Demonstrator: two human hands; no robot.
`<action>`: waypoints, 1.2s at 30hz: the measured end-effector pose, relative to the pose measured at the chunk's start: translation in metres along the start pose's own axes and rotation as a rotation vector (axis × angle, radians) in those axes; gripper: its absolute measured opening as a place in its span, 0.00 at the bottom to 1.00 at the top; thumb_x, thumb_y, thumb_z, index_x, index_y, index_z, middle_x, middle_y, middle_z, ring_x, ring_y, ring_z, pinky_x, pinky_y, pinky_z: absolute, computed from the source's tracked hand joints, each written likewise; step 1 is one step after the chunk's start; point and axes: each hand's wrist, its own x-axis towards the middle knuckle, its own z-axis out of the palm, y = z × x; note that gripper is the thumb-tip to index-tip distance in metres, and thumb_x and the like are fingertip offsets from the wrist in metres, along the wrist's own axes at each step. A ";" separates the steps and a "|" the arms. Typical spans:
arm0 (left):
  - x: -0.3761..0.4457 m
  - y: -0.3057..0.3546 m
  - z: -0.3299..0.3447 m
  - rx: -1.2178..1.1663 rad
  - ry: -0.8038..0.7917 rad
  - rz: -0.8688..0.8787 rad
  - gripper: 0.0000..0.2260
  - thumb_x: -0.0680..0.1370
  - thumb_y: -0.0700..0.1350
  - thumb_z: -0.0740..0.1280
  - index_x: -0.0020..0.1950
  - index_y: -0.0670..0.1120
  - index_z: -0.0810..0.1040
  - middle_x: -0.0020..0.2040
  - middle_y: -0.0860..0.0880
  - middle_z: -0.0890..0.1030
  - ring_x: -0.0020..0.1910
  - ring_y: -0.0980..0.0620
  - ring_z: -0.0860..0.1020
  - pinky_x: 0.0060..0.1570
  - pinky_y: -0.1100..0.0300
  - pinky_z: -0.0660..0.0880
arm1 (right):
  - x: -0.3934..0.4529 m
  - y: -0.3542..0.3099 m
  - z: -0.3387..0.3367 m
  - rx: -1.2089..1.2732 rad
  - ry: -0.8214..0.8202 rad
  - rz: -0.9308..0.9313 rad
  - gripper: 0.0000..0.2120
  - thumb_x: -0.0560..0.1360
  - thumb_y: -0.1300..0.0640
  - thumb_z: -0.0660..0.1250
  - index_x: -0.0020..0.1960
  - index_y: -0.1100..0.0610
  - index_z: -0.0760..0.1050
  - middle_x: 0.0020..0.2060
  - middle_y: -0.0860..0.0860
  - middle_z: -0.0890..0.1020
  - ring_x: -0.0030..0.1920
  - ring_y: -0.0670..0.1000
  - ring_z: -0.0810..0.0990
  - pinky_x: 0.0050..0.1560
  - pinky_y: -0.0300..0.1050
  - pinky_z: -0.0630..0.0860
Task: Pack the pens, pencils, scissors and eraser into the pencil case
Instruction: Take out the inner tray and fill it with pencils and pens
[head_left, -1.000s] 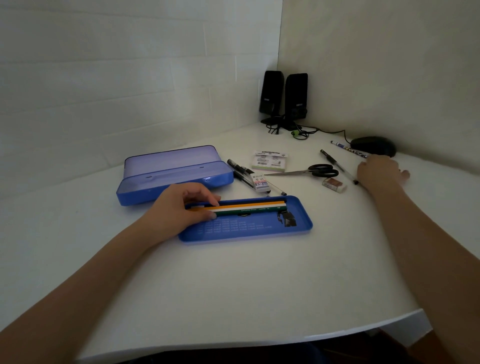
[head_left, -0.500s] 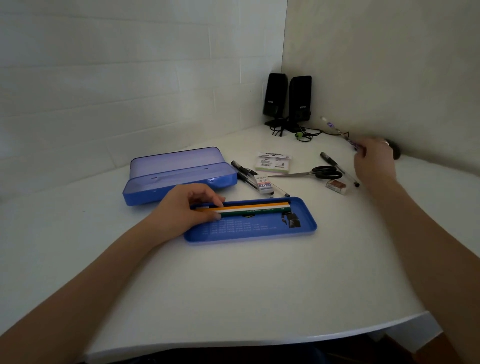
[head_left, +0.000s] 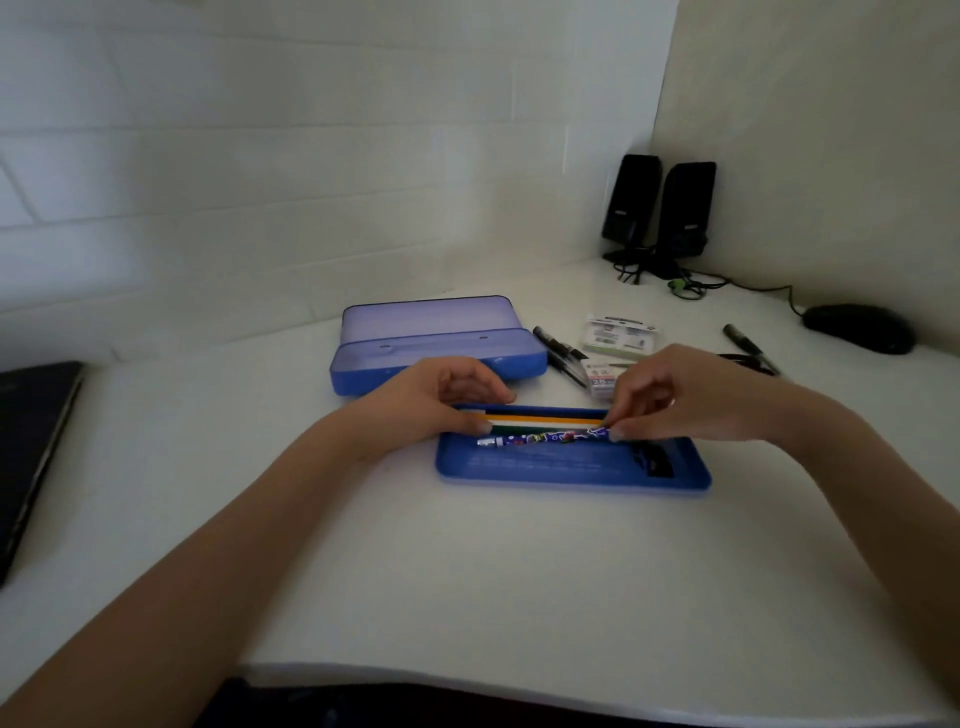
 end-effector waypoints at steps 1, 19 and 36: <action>0.001 -0.001 0.000 -0.005 -0.003 -0.006 0.14 0.69 0.28 0.71 0.49 0.45 0.79 0.55 0.48 0.83 0.54 0.60 0.80 0.54 0.69 0.74 | 0.001 -0.001 0.004 -0.021 -0.002 0.000 0.01 0.69 0.53 0.74 0.38 0.49 0.83 0.33 0.42 0.83 0.32 0.37 0.78 0.35 0.27 0.71; 0.001 -0.001 0.005 0.020 -0.020 -0.002 0.15 0.67 0.33 0.74 0.49 0.48 0.80 0.54 0.51 0.83 0.56 0.59 0.80 0.56 0.70 0.73 | 0.011 0.038 -0.008 -0.165 0.599 0.184 0.08 0.71 0.49 0.71 0.41 0.54 0.78 0.35 0.48 0.78 0.34 0.46 0.72 0.34 0.41 0.68; 0.005 -0.002 0.005 0.008 0.005 0.028 0.15 0.66 0.32 0.75 0.46 0.50 0.81 0.53 0.51 0.84 0.55 0.58 0.81 0.56 0.67 0.75 | -0.001 0.067 -0.029 -0.245 0.598 0.396 0.03 0.71 0.50 0.71 0.40 0.48 0.79 0.42 0.50 0.81 0.39 0.49 0.75 0.41 0.45 0.73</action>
